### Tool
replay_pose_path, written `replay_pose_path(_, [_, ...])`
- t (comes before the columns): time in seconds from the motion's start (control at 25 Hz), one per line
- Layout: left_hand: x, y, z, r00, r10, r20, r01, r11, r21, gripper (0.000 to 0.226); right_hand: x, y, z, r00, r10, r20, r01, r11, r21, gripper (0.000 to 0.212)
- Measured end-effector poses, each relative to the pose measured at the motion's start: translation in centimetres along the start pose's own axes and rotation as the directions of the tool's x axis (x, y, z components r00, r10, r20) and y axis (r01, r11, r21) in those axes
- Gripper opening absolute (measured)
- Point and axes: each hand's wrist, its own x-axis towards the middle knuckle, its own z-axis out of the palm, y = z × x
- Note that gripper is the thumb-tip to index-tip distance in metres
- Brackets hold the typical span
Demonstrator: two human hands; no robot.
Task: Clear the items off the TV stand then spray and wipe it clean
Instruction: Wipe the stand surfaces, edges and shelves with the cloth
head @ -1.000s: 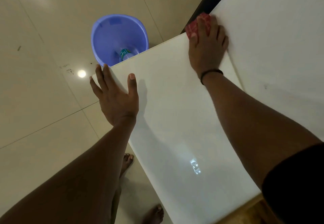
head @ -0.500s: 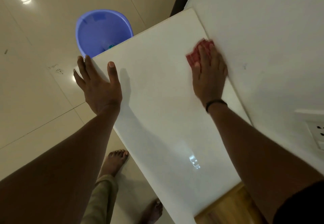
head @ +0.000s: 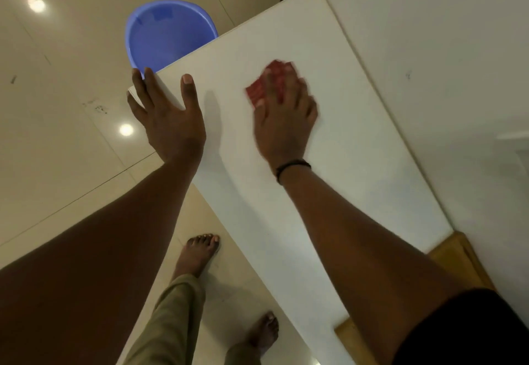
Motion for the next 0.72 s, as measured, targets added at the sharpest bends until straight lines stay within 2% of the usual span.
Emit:
replay_pose_path(0.08, [-0.8, -0.4, -0.8, 0.998, 0.047, 0.030, -0.045, 0.998, -0.054, 0.084, -5.2, -0.9, -0.2, 0.985, -0.169, 0.044, 0.168, 0.985, 0.021, 0.056])
replay_pose_path(0.12, [-1.6, -0.5, -1.2, 0.998, 0.027, 0.056, -0.022, 0.996, -0.087, 0.087, -8.1, 0.0, -0.7, 0.967, -0.240, 0.080, 0.238, 0.971, 0.037, 0.056])
replay_pose_path(0.2, [-3.6, -0.5, -1.5, 0.980, -0.124, 0.159, 0.145, 0.981, -0.132, 0.096, -12.2, 3.7, -2.0, 0.951, -0.284, 0.127, 0.279, 0.959, 0.052, 0.055])
replay_pose_path(0.28, [-4.8, 0.5, -1.4, 0.936, -0.253, 0.246, 0.287, 0.951, -0.114, 0.102, -11.7, 7.7, -3.0, 0.980, -0.167, 0.107, 0.167, 0.986, 0.010, 0.054])
replay_pose_path(0.36, [-4.3, 0.9, -0.9, 0.914, -0.303, 0.270, 0.330, 0.942, -0.059, 0.105, -7.7, 8.7, -2.6, 0.996, 0.047, 0.072, -0.043, 0.998, -0.048, 0.055])
replay_pose_path(0.44, [-3.7, 0.5, -0.8, 0.906, -0.302, 0.298, 0.336, 0.939, -0.069, 0.106, -3.4, 6.2, -1.7, 0.980, 0.193, 0.038, -0.192, 0.980, -0.047, 0.057])
replay_pose_path(0.48, [-3.5, 0.2, -0.9, 0.902, -0.286, 0.322, 0.330, 0.940, -0.090, 0.106, -2.2, 4.1, -1.4, 0.977, 0.207, 0.041, -0.206, 0.978, -0.032, 0.058])
replay_pose_path(0.52, [-3.5, -0.2, -1.2, 0.895, -0.271, 0.354, 0.329, 0.937, -0.117, 0.105, -1.9, 1.9, -0.9, 0.983, 0.177, 0.042, -0.177, 0.984, -0.004, 0.059])
replay_pose_path(0.6, [-3.4, -0.4, -1.7, 0.877, -0.267, 0.400, 0.357, 0.918, -0.171, 0.102, -3.5, -2.3, 0.0, 0.999, 0.013, 0.038, -0.015, 0.999, 0.045, 0.058])
replay_pose_path(0.72, [-2.4, 0.0, -2.8, 0.845, -0.271, 0.460, 0.410, 0.882, -0.233, 0.096, -9.6, -6.8, 0.6, 0.980, -0.188, 0.071, 0.178, 0.975, 0.131, 0.058])
